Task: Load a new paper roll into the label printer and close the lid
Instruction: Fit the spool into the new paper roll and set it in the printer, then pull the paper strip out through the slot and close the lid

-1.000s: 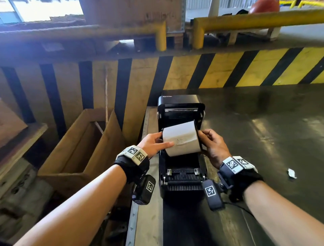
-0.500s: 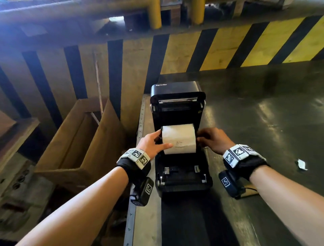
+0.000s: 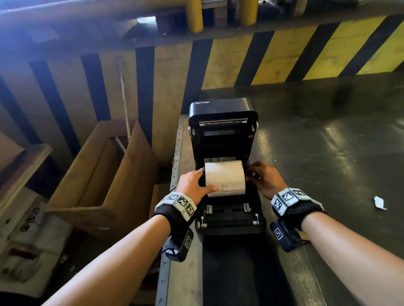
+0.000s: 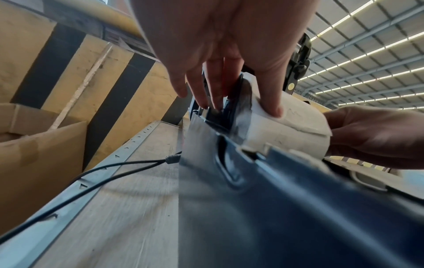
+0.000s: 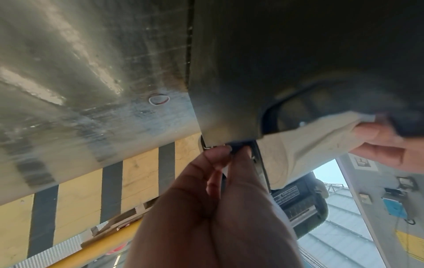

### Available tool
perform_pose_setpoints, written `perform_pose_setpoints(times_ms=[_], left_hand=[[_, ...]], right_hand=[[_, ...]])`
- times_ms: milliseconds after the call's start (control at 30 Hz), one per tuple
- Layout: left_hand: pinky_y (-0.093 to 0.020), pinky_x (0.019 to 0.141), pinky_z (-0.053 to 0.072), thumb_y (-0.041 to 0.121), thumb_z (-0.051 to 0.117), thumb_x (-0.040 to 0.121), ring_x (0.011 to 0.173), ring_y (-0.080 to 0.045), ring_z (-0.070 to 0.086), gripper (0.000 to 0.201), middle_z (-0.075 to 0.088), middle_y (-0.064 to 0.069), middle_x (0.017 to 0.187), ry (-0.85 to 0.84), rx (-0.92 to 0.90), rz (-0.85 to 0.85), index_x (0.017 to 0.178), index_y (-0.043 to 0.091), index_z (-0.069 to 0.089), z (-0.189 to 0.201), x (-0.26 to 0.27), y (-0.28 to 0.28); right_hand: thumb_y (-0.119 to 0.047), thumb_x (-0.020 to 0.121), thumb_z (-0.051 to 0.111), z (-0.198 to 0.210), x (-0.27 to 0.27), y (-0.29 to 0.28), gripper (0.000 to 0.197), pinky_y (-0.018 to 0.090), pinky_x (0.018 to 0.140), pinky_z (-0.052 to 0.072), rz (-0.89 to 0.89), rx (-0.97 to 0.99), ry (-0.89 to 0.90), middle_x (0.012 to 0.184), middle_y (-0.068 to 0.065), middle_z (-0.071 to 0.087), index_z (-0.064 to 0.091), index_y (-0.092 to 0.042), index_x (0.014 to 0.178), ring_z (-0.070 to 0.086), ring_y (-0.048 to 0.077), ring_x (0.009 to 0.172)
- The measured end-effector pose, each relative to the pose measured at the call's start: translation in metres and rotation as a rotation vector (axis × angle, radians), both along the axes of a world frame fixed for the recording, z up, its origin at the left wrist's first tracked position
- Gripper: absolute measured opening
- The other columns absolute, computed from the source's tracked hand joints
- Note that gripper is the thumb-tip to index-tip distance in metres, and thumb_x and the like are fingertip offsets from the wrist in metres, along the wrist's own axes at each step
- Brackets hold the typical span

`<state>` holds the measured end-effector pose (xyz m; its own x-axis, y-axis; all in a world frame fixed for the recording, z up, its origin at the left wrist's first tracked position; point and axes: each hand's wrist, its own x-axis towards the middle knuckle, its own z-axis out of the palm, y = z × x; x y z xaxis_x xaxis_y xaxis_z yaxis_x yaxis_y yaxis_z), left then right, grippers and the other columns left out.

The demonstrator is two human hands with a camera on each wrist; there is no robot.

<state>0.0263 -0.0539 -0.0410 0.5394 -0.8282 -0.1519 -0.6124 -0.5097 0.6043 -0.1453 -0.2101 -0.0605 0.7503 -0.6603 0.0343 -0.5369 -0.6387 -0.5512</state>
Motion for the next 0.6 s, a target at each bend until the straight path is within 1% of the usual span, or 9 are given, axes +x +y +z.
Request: perform_pose_setpoints(times_ms=[67, 133, 200, 233, 300, 367, 433, 500, 600], left_hand=[[-0.033, 0.098, 0.047, 0.043, 0.074, 0.073, 0.114, -0.021, 0.057, 0.071, 0.063, -0.005, 0.124, -0.027, 0.021, -0.014, 0.135, 0.017, 0.049, -0.001, -0.001, -0.001], [-0.035, 0.097, 0.047, 0.046, 0.072, 0.073, 0.114, -0.021, 0.057, 0.071, 0.062, -0.004, 0.123, -0.067, 0.047, -0.029, 0.134, 0.019, 0.048, -0.002, -0.002, -0.002], [-0.039, 0.100, 0.046, 0.049, 0.070, 0.073, 0.116, -0.023, 0.055, 0.072, 0.059, -0.004, 0.126, -0.099, 0.069, -0.033, 0.134, 0.019, 0.046, -0.001, -0.003, -0.002], [-0.040, 0.101, 0.045, 0.049, 0.070, 0.074, 0.118, -0.023, 0.054, 0.073, 0.058, -0.004, 0.127, -0.111, 0.078, -0.030, 0.135, 0.017, 0.045, 0.000, -0.003, -0.002], [-0.041, 0.102, 0.045, 0.049, 0.069, 0.075, 0.118, -0.024, 0.053, 0.073, 0.056, -0.005, 0.127, -0.129, 0.083, -0.016, 0.135, 0.016, 0.045, 0.001, -0.003, -0.001], [-0.041, 0.101, 0.045, 0.048, 0.069, 0.075, 0.117, -0.024, 0.054, 0.070, 0.056, -0.006, 0.126, -0.135, 0.068, 0.007, 0.134, 0.015, 0.047, 0.002, -0.004, 0.000], [-0.040, 0.099, 0.047, 0.046, 0.070, 0.076, 0.115, -0.024, 0.055, 0.067, 0.057, -0.006, 0.125, -0.121, 0.055, 0.032, 0.132, 0.015, 0.049, 0.004, -0.004, 0.001], [-0.037, 0.093, 0.050, 0.043, 0.071, 0.076, 0.109, -0.023, 0.059, 0.063, 0.061, -0.006, 0.120, -0.084, 0.048, 0.054, 0.129, 0.015, 0.050, 0.007, -0.005, 0.001], [-0.034, 0.084, 0.053, 0.038, 0.074, 0.075, 0.093, -0.019, 0.065, 0.061, 0.070, -0.003, 0.102, 0.027, 0.053, 0.112, 0.126, 0.017, 0.049, 0.007, -0.007, 0.001]], right_hand=[[-0.015, 0.080, 0.067, 0.002, 0.001, 0.002, 0.024, 0.017, 0.075, 0.033, -0.036, 0.015, 0.019, 0.107, 0.018, 0.063, 0.071, -0.008, 0.102, 0.062, 0.032, 0.095], [-0.010, 0.078, 0.065, 0.003, 0.001, 0.005, 0.027, 0.015, 0.075, 0.031, -0.040, 0.031, 0.036, 0.107, 0.020, 0.063, 0.070, -0.007, 0.104, 0.062, 0.034, 0.098], [-0.009, 0.079, 0.061, 0.006, -0.001, 0.009, 0.029, 0.019, 0.079, 0.037, -0.074, 0.078, 0.013, 0.107, 0.021, 0.063, 0.068, -0.006, 0.107, 0.061, 0.035, 0.100], [-0.011, 0.080, 0.060, 0.008, -0.004, 0.010, 0.027, 0.025, 0.082, 0.041, -0.120, 0.121, -0.015, 0.107, 0.020, 0.064, 0.067, -0.007, 0.107, 0.062, 0.035, 0.101], [-0.025, 0.085, 0.058, 0.013, -0.009, 0.013, 0.024, 0.029, 0.081, 0.044, -0.210, 0.209, -0.059, 0.105, 0.017, 0.068, 0.067, -0.009, 0.102, 0.062, 0.033, 0.100], [-0.045, 0.086, 0.054, 0.015, -0.013, 0.017, 0.037, 0.028, 0.075, 0.041, -0.211, 0.265, -0.016, 0.099, 0.015, 0.070, 0.067, -0.012, 0.096, 0.062, 0.031, 0.097], [-0.055, 0.083, 0.052, 0.017, -0.012, 0.024, 0.047, 0.026, 0.072, 0.040, -0.157, 0.260, 0.077, 0.097, 0.014, 0.070, 0.067, -0.012, 0.093, 0.063, 0.030, 0.094], [-0.054, 0.083, 0.054, 0.017, -0.008, 0.030, 0.048, 0.025, 0.070, 0.039, -0.129, 0.240, 0.137, 0.095, 0.014, 0.070, 0.066, -0.009, 0.094, 0.064, 0.030, 0.095], [-0.048, 0.084, 0.057, 0.015, -0.007, 0.035, 0.042, 0.026, 0.069, 0.041, -0.146, 0.256, 0.148, 0.092, 0.014, 0.069, 0.064, -0.008, 0.094, 0.064, 0.030, 0.093]])
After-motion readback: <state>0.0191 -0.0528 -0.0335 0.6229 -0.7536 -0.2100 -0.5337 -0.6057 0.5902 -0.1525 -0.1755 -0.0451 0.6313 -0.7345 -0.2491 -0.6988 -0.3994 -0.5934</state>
